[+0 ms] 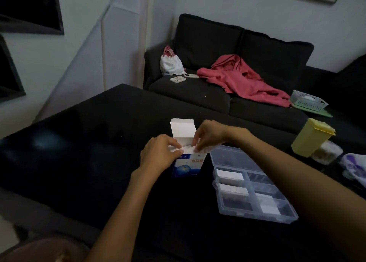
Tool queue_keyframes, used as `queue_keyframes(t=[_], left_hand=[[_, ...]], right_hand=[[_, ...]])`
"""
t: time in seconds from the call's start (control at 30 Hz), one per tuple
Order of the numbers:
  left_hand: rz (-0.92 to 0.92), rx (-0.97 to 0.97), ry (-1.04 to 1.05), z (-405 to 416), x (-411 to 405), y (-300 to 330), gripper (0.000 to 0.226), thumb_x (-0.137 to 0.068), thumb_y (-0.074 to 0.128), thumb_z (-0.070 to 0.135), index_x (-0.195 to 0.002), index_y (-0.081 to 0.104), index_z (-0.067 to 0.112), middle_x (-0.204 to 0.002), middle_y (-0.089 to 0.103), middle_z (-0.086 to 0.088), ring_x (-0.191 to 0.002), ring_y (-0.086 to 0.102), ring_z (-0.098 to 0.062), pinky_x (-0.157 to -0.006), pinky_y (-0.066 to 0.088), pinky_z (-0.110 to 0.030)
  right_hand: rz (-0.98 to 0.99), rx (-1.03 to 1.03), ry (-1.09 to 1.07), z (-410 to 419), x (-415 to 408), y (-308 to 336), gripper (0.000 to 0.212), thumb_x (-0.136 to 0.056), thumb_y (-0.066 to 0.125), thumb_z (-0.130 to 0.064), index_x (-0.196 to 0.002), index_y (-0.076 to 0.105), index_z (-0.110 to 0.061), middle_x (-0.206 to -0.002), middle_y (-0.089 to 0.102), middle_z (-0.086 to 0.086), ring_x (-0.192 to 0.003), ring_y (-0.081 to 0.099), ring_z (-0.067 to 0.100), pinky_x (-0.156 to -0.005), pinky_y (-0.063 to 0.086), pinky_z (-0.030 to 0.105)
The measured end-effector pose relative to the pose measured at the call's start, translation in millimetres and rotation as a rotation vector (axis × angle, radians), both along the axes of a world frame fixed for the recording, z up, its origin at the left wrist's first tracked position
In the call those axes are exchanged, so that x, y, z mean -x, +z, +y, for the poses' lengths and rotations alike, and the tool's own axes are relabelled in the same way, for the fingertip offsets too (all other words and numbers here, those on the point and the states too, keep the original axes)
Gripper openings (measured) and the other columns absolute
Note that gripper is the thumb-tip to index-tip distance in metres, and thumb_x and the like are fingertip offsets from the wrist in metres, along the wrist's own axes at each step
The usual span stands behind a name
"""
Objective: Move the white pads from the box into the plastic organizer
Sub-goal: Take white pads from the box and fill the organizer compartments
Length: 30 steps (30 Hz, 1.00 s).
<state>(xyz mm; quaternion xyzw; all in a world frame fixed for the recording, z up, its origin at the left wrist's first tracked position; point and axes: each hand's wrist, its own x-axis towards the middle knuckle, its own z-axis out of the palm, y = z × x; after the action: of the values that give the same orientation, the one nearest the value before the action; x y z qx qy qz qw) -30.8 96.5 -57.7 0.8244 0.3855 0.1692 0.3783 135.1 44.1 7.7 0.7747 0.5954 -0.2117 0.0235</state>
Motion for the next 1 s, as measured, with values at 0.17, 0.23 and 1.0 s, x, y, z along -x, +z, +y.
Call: queue_keyframes(t=[0.17,0.23,1.0], left_hand=[[0.034,-0.048,-0.057,-3.8,4.0,4.7,0.017,-0.082,0.070,0.033,-0.099,0.068,0.032,-0.130,0.052,0.007,-0.120,0.047,-0.014,-0.090,0.045,-0.036],[0.083,-0.110,-0.118,-5.8,6.5,7.4,0.016,-0.079,0.072,0.035,-0.095,0.069,0.033,-0.130,0.050,0.009,-0.122,0.043,-0.013,-0.094,0.043,-0.039],[-0.206,-0.082,0.066,-38.3,-3.8,34.0,0.020,-0.094,0.048,0.041,-0.096,0.063,0.028,-0.092,0.067,0.011,-0.085,0.063,-0.007,-0.079,0.050,-0.031]], right_hand=[[0.016,0.081,-0.001,-0.3,1.9,0.7,0.030,-0.087,0.062,-0.018,-0.116,0.062,-0.009,-0.123,0.060,0.008,-0.114,0.057,0.023,-0.089,0.050,0.031],[0.012,0.107,0.025,-1.7,1.4,-0.3,0.030,-0.088,0.060,-0.019,-0.117,0.062,-0.010,-0.123,0.060,0.007,-0.113,0.057,0.023,-0.087,0.050,0.030],[0.487,-0.449,-0.177,-87.1,-29.1,-3.3,0.017,-0.093,0.051,-0.013,-0.107,0.059,-0.018,-0.103,0.061,-0.002,-0.090,0.062,0.011,-0.069,0.053,0.018]])
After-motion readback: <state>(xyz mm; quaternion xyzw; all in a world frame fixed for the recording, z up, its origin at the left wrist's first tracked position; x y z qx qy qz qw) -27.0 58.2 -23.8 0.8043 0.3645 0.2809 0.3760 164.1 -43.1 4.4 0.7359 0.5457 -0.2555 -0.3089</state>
